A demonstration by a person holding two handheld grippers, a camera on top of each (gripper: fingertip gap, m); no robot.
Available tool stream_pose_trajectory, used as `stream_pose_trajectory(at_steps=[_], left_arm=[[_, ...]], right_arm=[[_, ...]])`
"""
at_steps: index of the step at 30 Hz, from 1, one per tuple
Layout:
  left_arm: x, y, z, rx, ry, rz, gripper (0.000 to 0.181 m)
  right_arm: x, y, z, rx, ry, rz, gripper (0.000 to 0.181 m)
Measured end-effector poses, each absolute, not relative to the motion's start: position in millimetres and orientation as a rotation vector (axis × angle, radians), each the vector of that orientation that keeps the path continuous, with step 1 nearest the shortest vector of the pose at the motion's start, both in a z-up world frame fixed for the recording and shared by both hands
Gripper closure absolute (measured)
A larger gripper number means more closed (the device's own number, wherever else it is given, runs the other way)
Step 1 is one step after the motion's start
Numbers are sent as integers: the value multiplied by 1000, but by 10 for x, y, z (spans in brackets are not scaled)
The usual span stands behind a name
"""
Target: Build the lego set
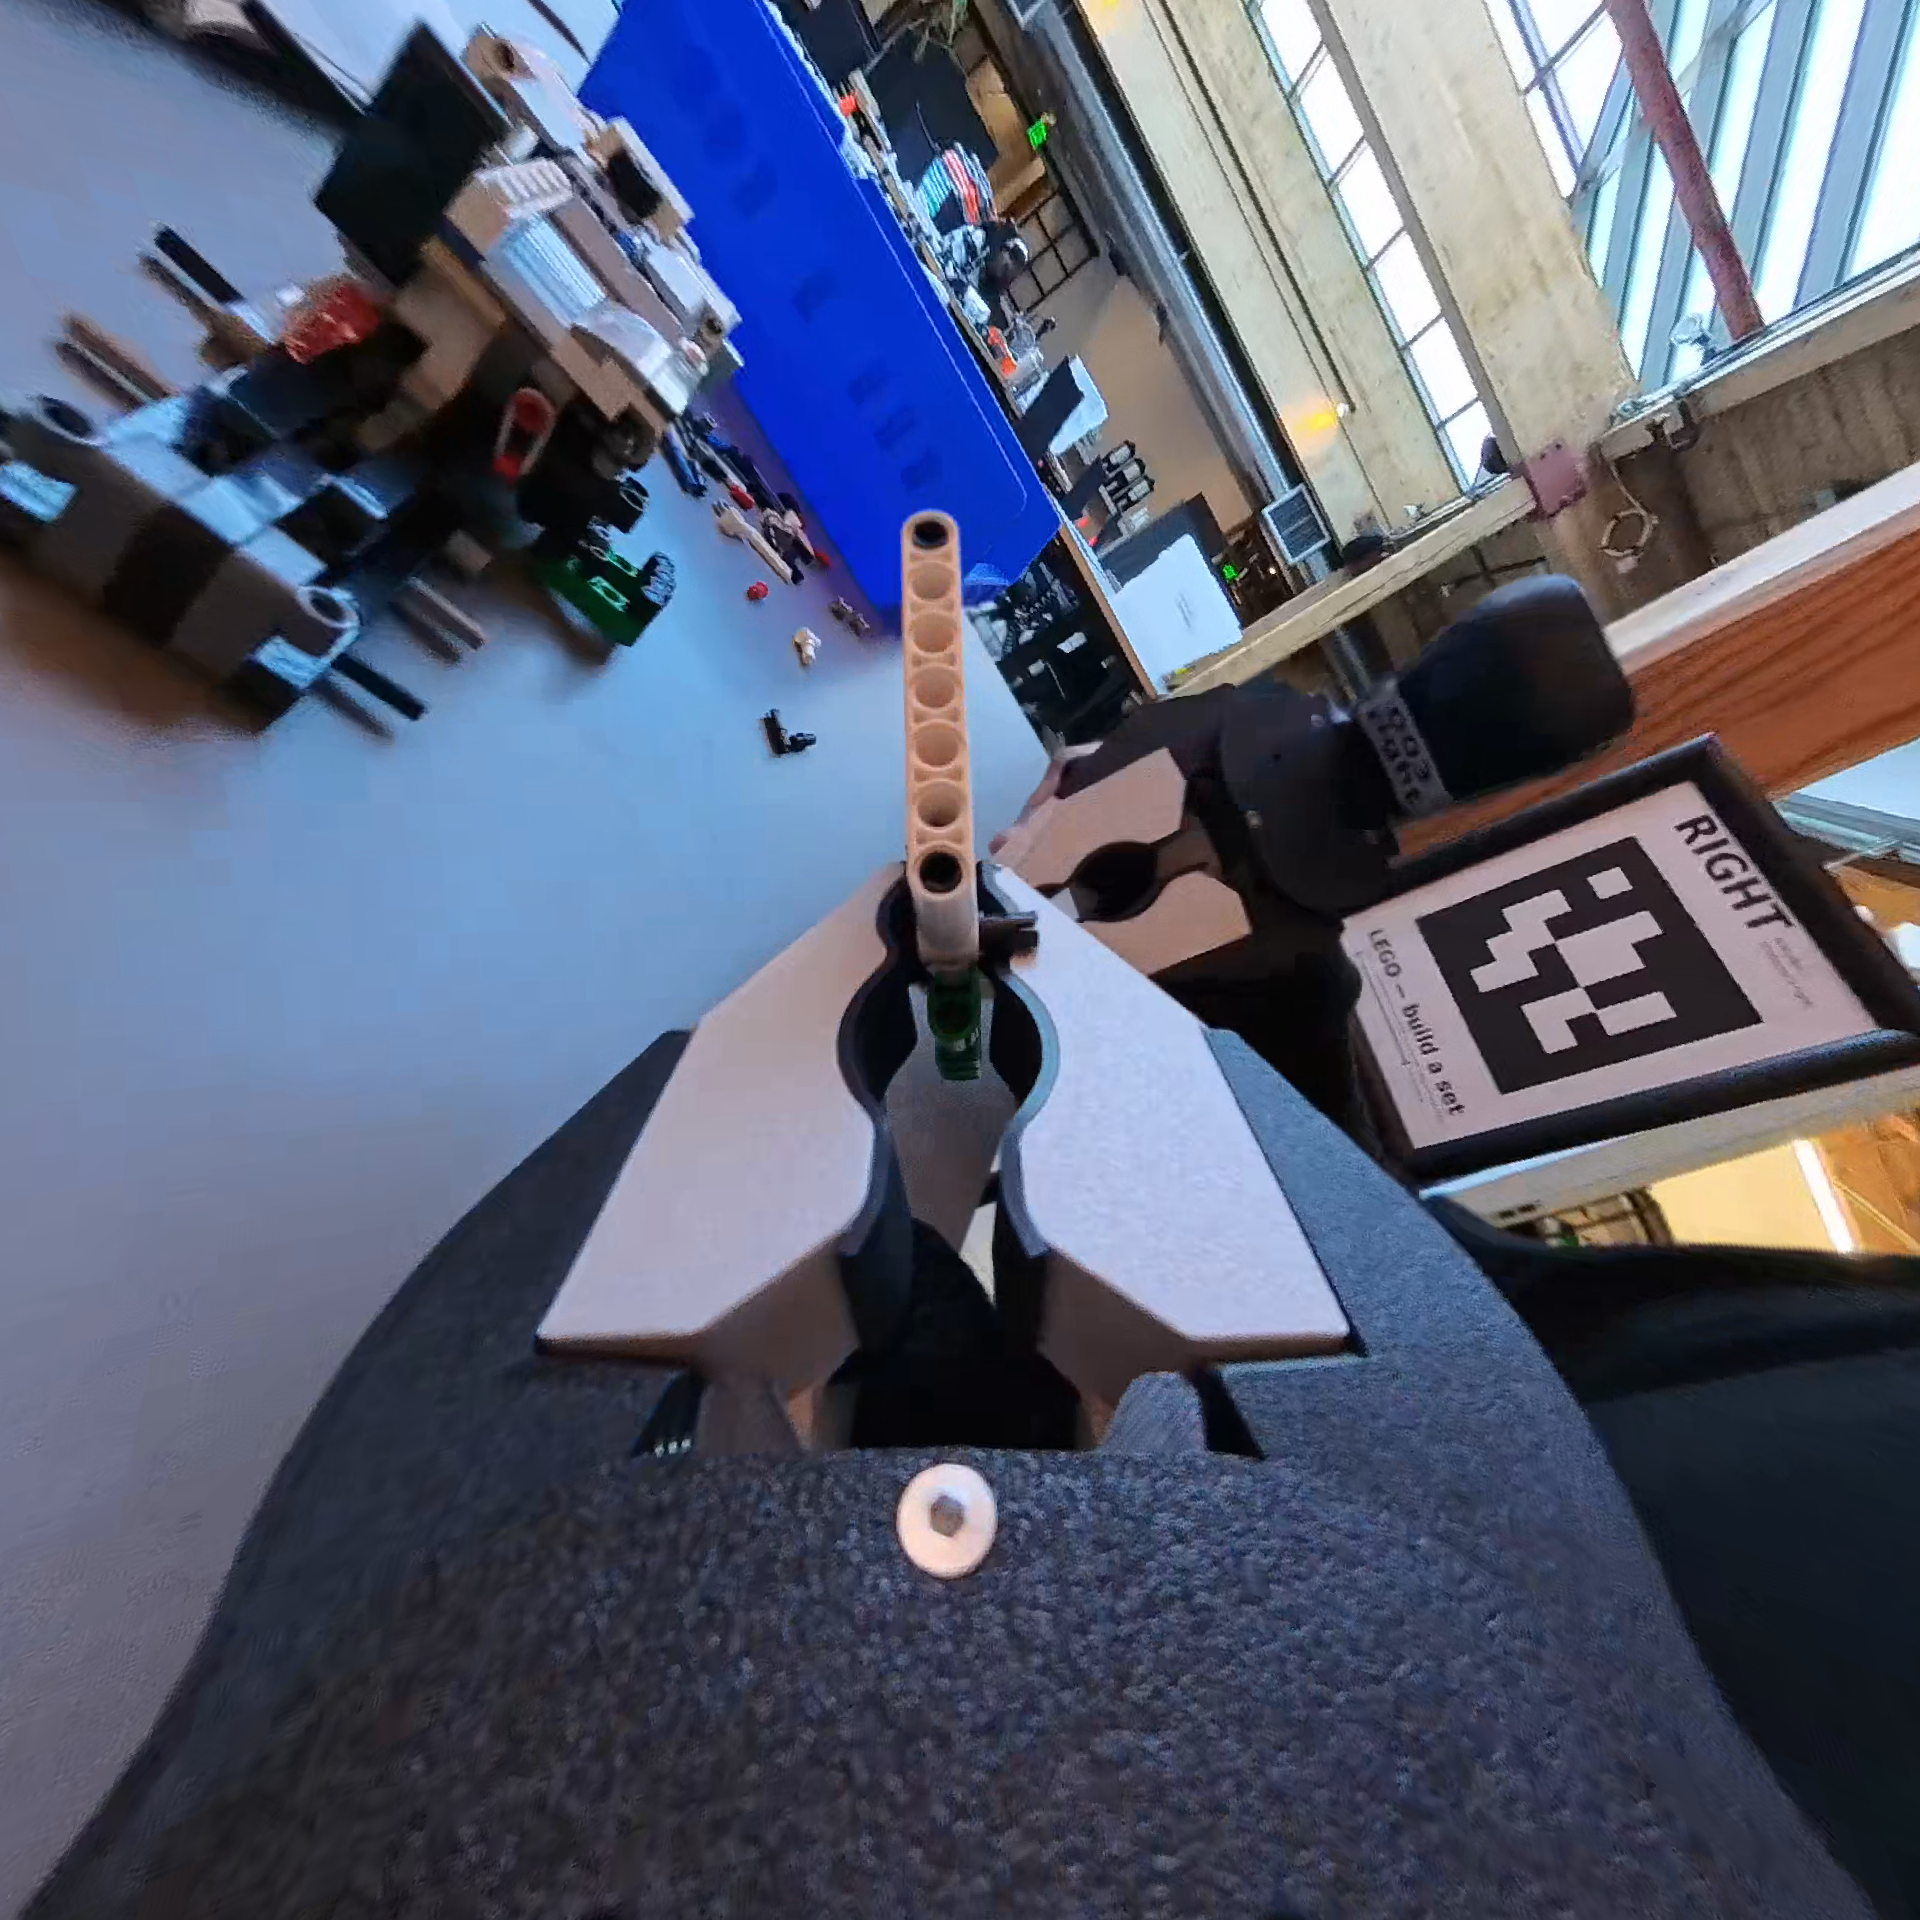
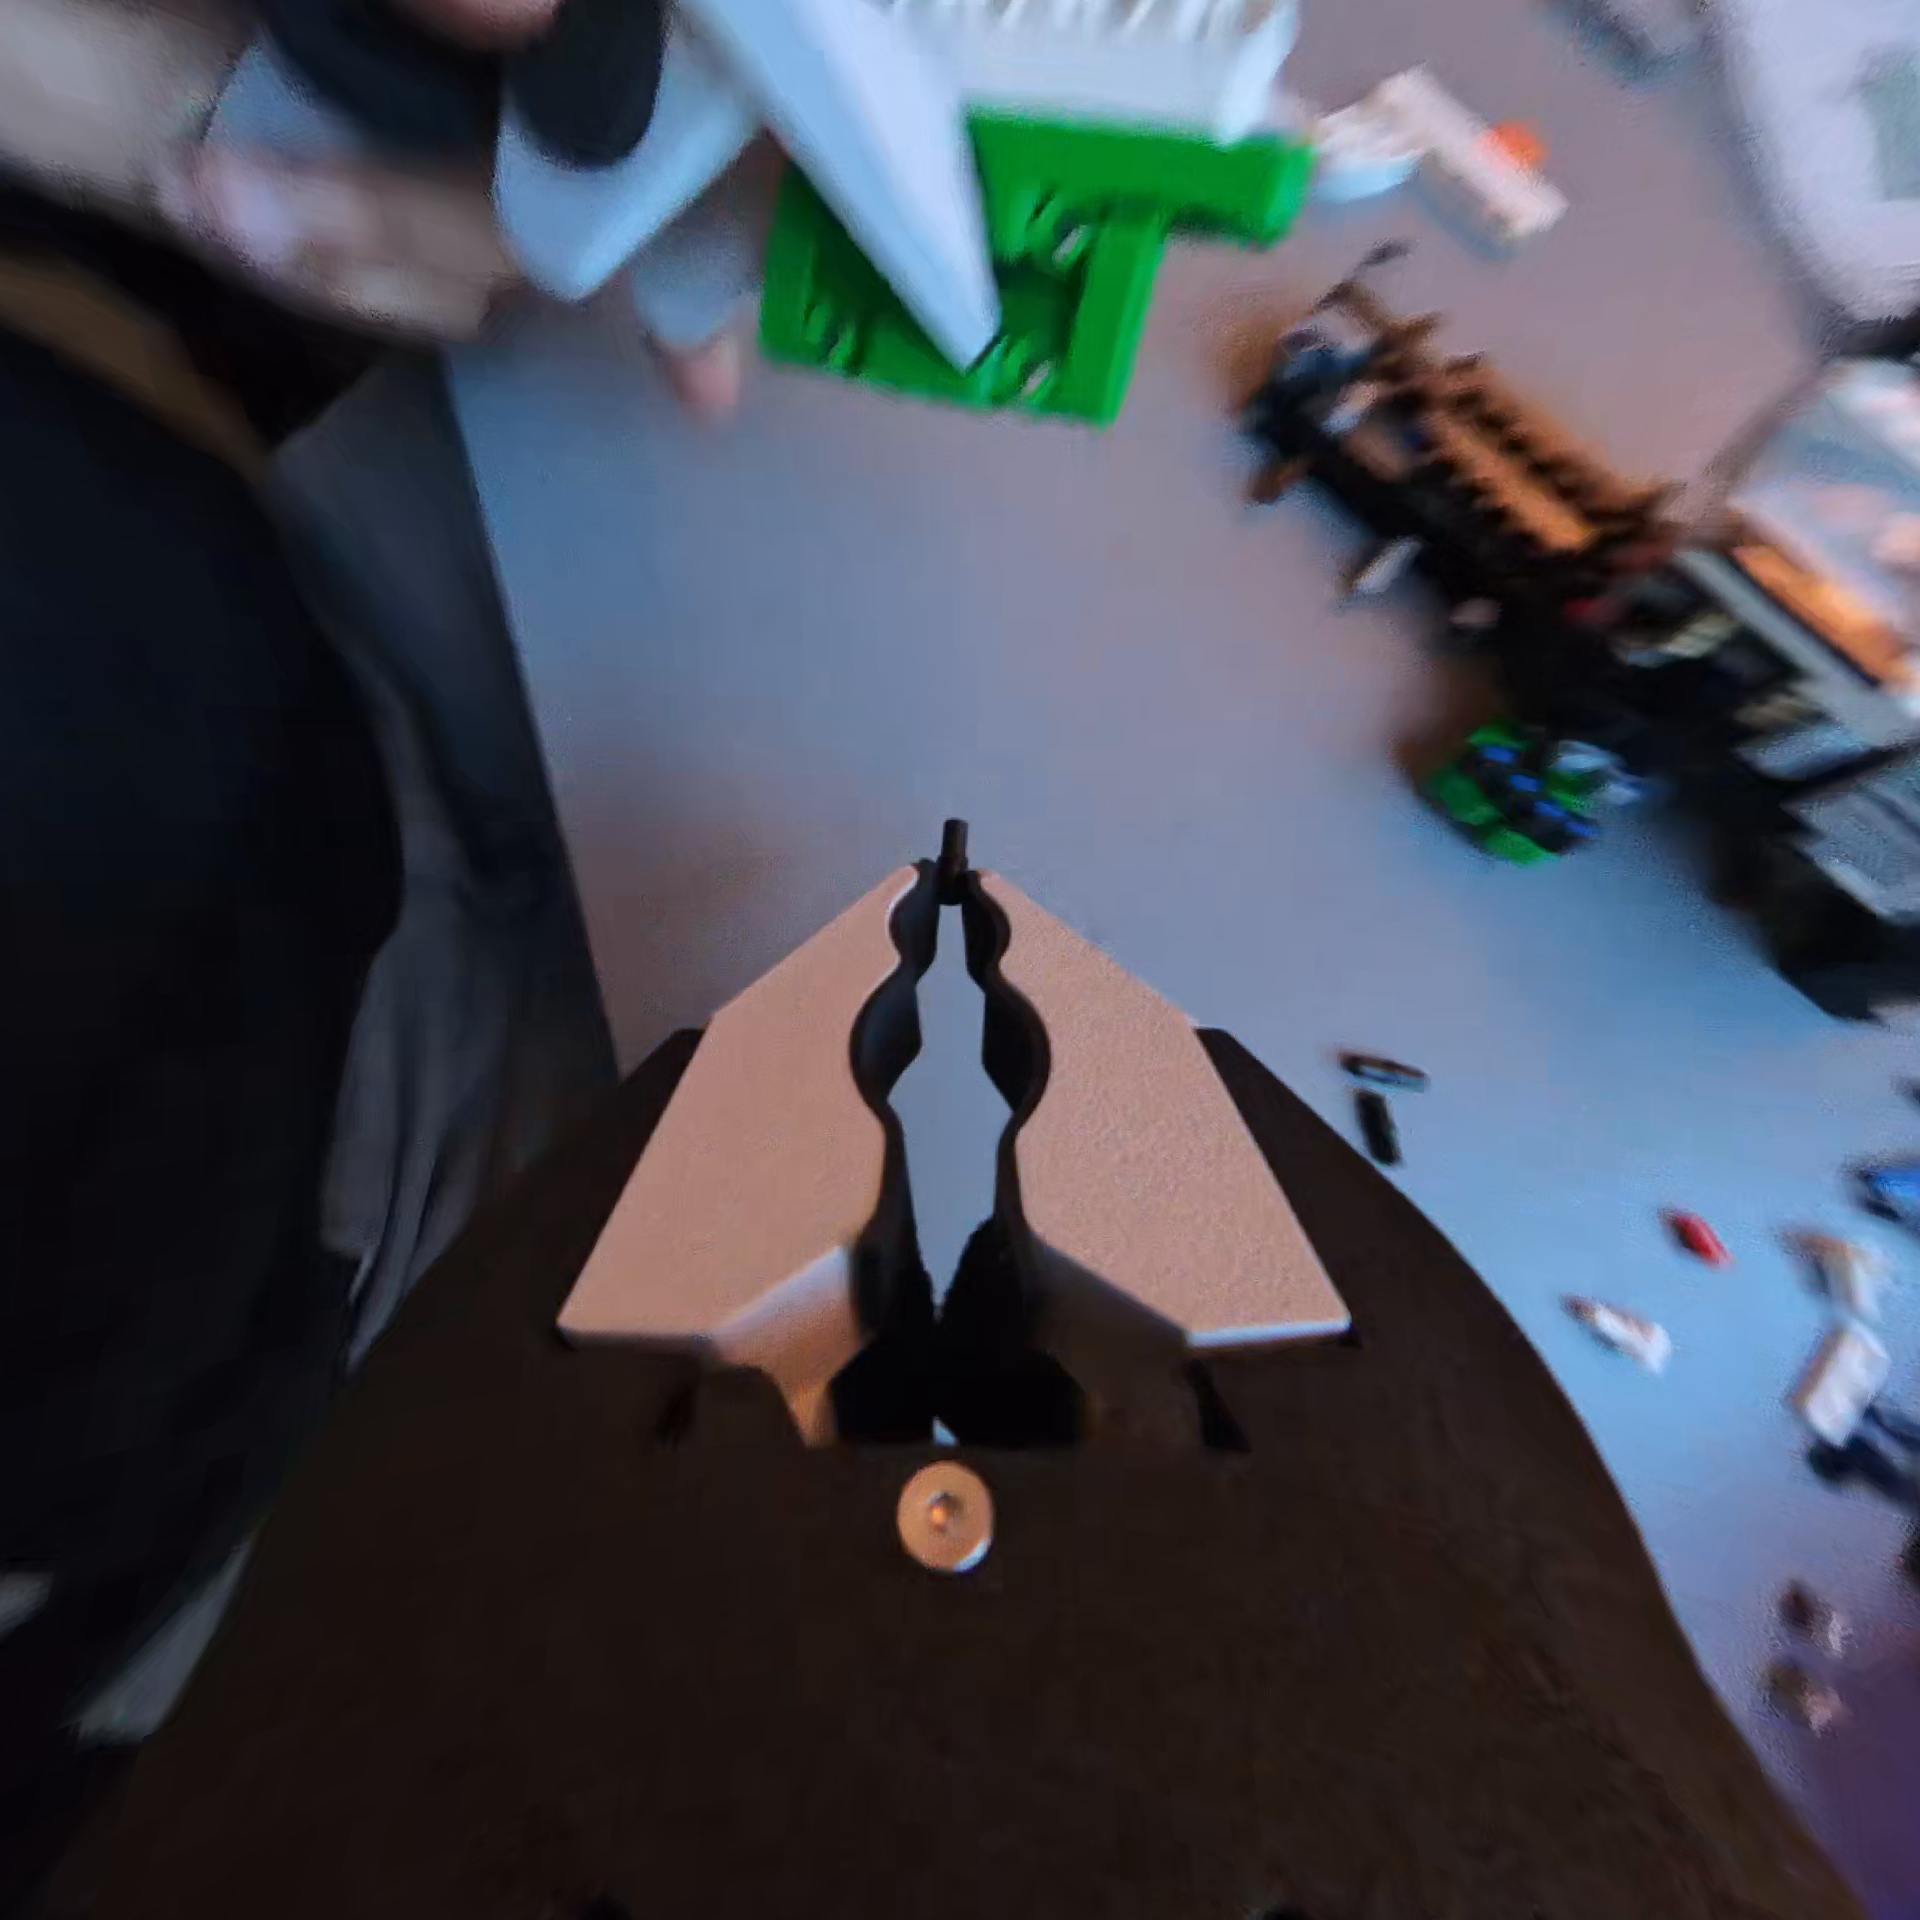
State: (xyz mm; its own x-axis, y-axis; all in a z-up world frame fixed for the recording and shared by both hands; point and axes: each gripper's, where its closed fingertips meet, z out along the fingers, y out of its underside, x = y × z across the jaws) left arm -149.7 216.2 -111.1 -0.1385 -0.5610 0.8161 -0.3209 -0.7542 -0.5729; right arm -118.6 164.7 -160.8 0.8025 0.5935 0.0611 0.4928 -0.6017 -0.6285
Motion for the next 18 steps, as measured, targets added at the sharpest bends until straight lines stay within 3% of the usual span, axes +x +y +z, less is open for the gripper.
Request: stream_pose_trajectory(at_steps=[6, 18], left_arm=[[-1675, 2156, -1155, -1862, 1125, -1857, 175], [-1760, 2270, -1210, -1839, 1159, -1817, 175]], right_arm=[[-1184, 1626, -1903, -2430, -1040, 321, 178], [-1242, 1710, -1758, -2369, -983, 317, 174]])
